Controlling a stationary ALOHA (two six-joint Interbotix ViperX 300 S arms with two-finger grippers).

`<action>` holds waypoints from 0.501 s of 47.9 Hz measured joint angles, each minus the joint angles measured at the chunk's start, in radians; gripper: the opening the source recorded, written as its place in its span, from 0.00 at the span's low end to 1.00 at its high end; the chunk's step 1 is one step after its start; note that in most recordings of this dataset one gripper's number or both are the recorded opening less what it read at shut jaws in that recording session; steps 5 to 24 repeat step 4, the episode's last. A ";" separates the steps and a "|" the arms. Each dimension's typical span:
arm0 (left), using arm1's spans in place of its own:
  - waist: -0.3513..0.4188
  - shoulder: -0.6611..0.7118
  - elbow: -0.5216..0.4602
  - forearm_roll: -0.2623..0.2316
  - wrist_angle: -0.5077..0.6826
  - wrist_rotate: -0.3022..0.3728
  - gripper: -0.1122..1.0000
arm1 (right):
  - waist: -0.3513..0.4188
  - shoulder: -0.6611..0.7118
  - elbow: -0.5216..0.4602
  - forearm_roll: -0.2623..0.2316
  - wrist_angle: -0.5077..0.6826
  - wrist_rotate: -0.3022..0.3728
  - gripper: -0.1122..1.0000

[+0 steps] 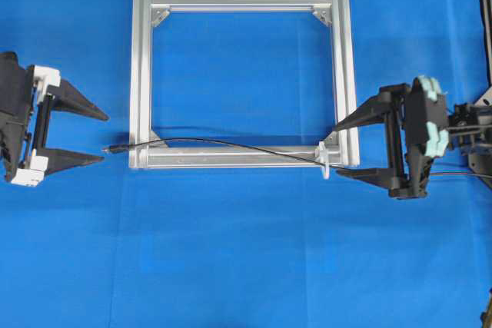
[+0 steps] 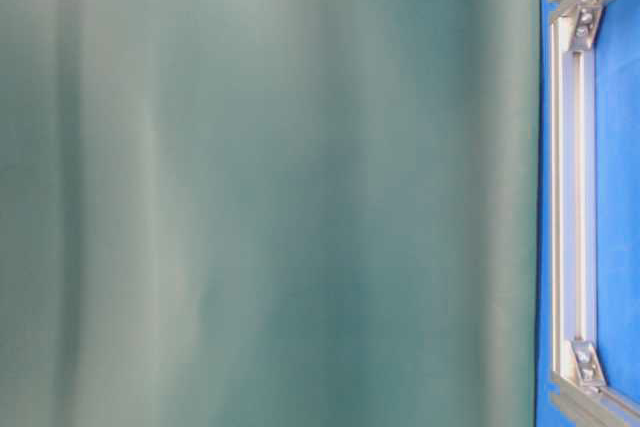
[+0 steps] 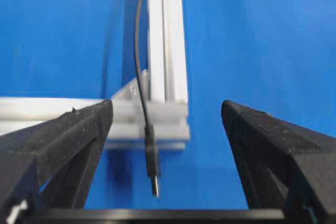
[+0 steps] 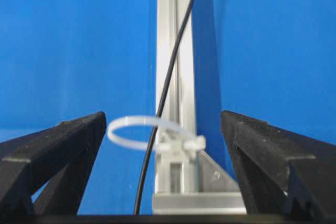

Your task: Insert the wire through the string loop located on the right side.

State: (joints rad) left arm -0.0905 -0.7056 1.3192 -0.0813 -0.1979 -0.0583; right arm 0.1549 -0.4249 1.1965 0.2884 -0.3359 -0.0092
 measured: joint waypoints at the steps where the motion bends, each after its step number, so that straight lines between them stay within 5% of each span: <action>1: 0.003 -0.011 -0.003 0.000 0.011 0.000 0.82 | -0.003 -0.014 -0.005 0.000 0.014 -0.008 0.93; 24: 0.012 -0.034 -0.012 0.000 0.037 0.000 0.82 | -0.006 -0.049 -0.014 -0.002 0.046 -0.029 0.93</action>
